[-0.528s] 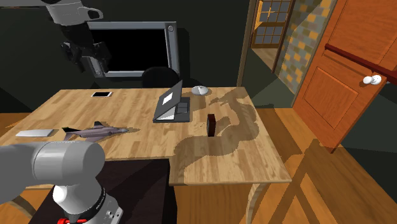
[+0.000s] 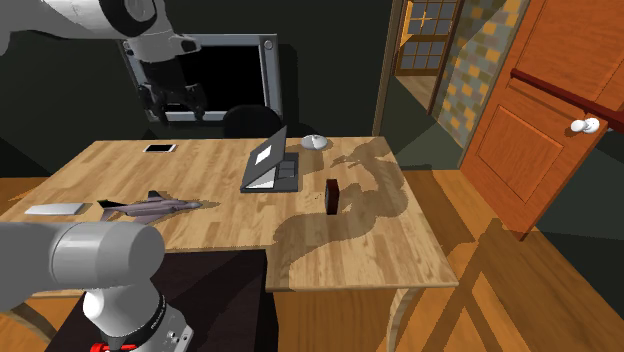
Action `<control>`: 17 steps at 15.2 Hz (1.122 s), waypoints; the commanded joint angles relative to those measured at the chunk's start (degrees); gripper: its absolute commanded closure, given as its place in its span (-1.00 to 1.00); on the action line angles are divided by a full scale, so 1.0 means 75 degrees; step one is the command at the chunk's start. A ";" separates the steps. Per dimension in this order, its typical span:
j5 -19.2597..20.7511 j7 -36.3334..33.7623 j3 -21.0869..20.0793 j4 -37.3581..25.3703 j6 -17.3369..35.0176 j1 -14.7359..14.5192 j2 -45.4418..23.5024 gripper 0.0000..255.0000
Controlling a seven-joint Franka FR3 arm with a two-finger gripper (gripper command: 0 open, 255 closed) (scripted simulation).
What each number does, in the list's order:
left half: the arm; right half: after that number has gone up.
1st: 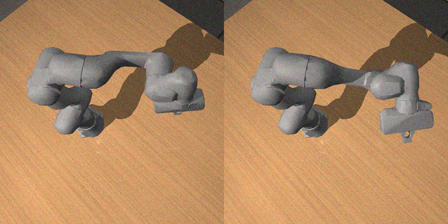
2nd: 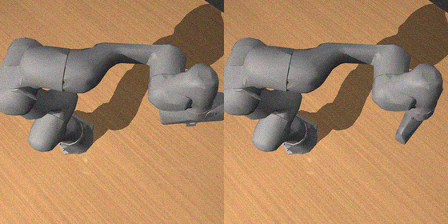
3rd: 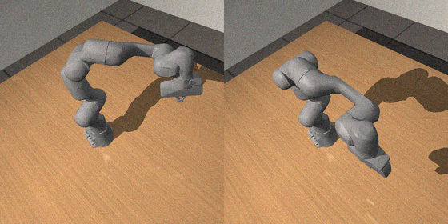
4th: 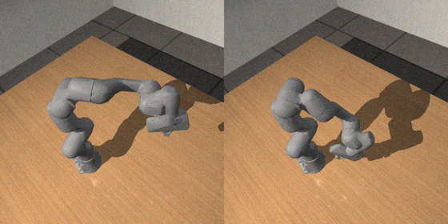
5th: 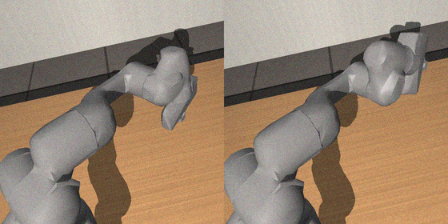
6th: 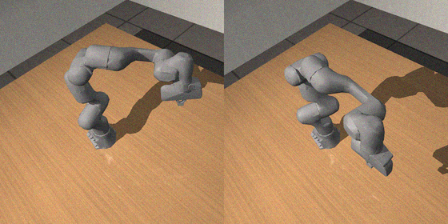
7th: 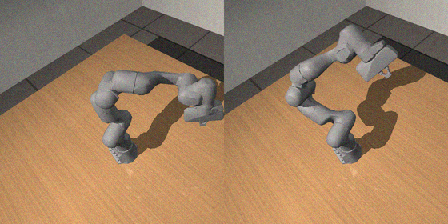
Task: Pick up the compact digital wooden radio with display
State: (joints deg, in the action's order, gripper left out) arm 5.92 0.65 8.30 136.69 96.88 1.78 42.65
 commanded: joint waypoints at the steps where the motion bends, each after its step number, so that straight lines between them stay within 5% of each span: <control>1: 0.0155 0.0303 0.0325 0.0092 0.0388 0.0089 -0.0276 -1.00; 10: 0.0413 0.1537 0.1648 0.0045 0.2101 0.0287 -0.2010 -1.00; 17: -0.0050 0.2744 0.2654 -0.0542 0.3282 0.0256 -0.3854 -1.00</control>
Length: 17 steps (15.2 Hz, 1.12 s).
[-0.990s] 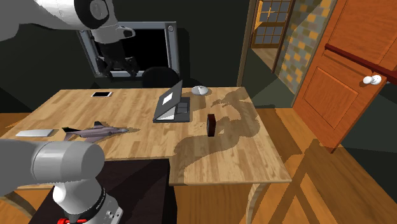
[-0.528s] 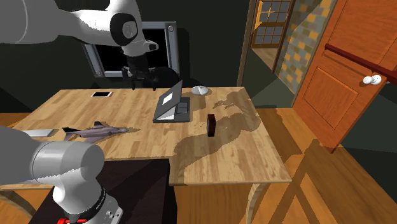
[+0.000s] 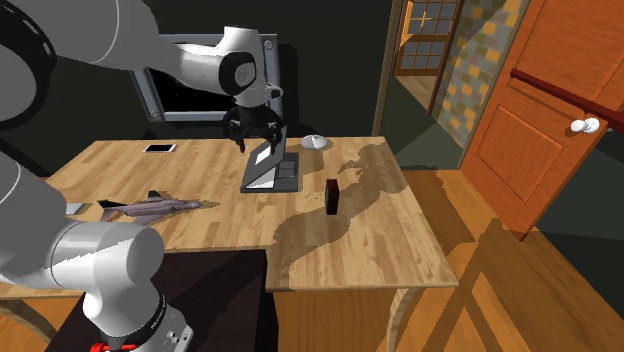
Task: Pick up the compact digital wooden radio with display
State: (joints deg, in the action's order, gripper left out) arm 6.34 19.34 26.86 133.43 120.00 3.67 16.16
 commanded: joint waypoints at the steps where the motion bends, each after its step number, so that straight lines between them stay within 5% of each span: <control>1: -0.0245 0.0458 0.0312 -0.0231 0.0343 -0.0005 -0.0618 -1.00; 8: -0.1736 0.2121 0.0891 -0.1382 0.1038 0.0194 -0.2896 -1.00; 17: -0.3585 0.3790 0.0468 -0.3634 0.1053 0.1479 -0.5827 -1.00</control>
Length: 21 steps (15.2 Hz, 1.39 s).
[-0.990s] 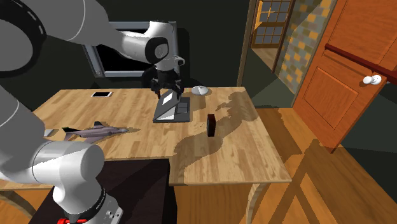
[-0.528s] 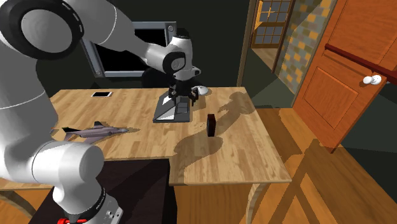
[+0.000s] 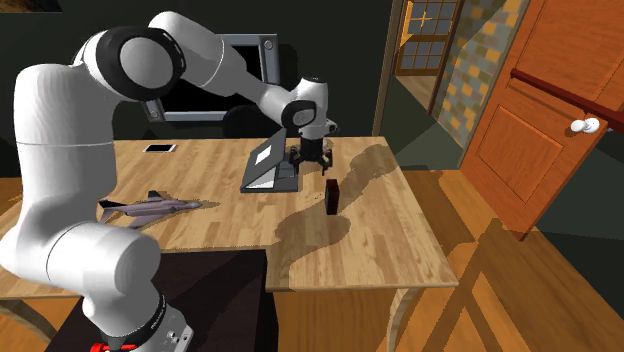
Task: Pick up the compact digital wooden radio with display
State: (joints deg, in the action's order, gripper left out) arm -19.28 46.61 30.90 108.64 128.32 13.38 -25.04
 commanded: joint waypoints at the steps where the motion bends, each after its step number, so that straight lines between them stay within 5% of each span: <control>1: -0.0304 0.0263 -0.0148 -0.0633 -0.0098 0.0353 -0.0643 -1.00; 9: -0.0916 0.0648 -0.0681 -0.3363 -0.0647 0.1614 -0.2995 -1.00; 18: -0.1097 0.0749 -0.0858 -0.3443 -0.0223 0.1729 -0.3500 -1.00; 19: -0.1094 0.0747 -0.0854 -0.3438 -0.0229 0.1726 -0.3490 1.00; 21: -0.1094 0.0753 -0.0852 -0.3430 -0.0228 0.1729 -0.3483 1.00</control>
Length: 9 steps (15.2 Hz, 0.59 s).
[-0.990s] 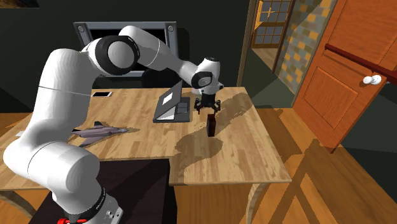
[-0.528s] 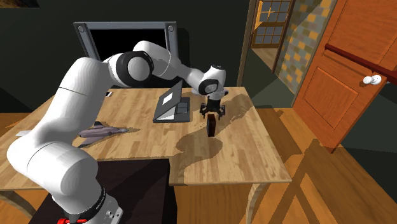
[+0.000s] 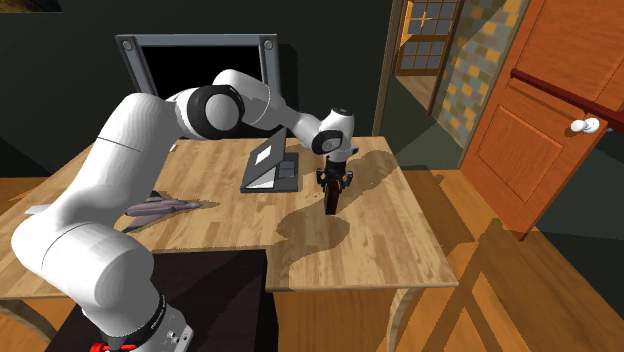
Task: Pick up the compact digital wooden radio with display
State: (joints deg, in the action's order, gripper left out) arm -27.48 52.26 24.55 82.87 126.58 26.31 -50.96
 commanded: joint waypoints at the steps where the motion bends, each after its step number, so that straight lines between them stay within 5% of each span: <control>1: -0.0001 0.0002 -0.0005 0.0011 0.0007 0.0005 -0.0025 1.00; 9: 0.0042 -0.0029 0.0038 0.0026 -0.0097 -0.0029 0.0095 1.00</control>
State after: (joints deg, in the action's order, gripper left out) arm -27.29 52.13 24.71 83.03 126.15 26.17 -50.56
